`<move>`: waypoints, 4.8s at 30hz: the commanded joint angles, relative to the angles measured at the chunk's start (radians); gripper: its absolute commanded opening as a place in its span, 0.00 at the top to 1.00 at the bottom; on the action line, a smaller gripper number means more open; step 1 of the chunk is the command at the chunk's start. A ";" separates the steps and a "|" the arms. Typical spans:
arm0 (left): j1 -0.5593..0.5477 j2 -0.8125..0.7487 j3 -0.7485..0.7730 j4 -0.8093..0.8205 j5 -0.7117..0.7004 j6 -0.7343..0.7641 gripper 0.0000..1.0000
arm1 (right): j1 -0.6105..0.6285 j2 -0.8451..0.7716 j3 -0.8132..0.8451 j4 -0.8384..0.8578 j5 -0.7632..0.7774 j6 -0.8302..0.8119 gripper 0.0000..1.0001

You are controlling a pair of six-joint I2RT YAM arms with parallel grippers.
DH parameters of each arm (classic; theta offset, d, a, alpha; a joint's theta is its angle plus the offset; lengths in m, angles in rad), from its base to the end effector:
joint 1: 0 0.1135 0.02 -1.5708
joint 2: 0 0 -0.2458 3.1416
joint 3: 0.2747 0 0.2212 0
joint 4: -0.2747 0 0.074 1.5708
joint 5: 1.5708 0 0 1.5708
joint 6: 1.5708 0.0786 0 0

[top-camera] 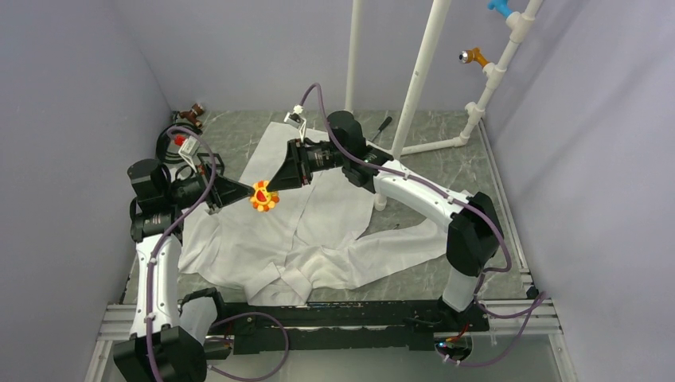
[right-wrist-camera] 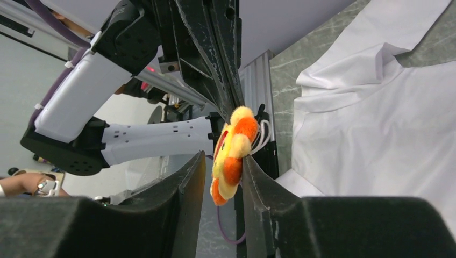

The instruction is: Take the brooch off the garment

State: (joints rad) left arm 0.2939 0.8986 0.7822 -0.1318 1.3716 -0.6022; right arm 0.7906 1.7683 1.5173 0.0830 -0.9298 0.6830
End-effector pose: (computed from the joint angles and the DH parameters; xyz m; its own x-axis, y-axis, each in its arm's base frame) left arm 0.1871 -0.0239 0.3187 -0.6765 -0.3218 -0.6624 0.5690 0.3426 -0.7475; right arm 0.2427 0.3348 0.3395 -0.7103 -0.1812 -0.6802 -0.6866 -0.0344 0.7262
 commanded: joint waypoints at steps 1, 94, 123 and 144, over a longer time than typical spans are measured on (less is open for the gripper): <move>-0.030 0.004 0.050 -0.057 -0.005 0.076 1.00 | -0.002 0.009 0.015 0.086 -0.036 0.039 0.69; -0.600 -0.190 0.091 -0.389 -1.039 1.411 1.00 | -0.106 0.002 -0.026 -0.071 0.156 0.160 0.00; -0.127 0.472 0.096 0.085 -1.434 1.366 1.00 | -0.192 -0.161 -0.116 -0.421 0.239 -0.407 0.00; -0.202 0.773 0.200 0.278 -1.534 1.419 1.00 | -0.217 -0.217 -0.155 -0.411 0.227 -0.421 0.00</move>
State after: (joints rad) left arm 0.1001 1.6489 0.9287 0.0624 -0.1307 0.8036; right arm 0.5755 1.5860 1.3506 -0.3496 -0.6891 0.2790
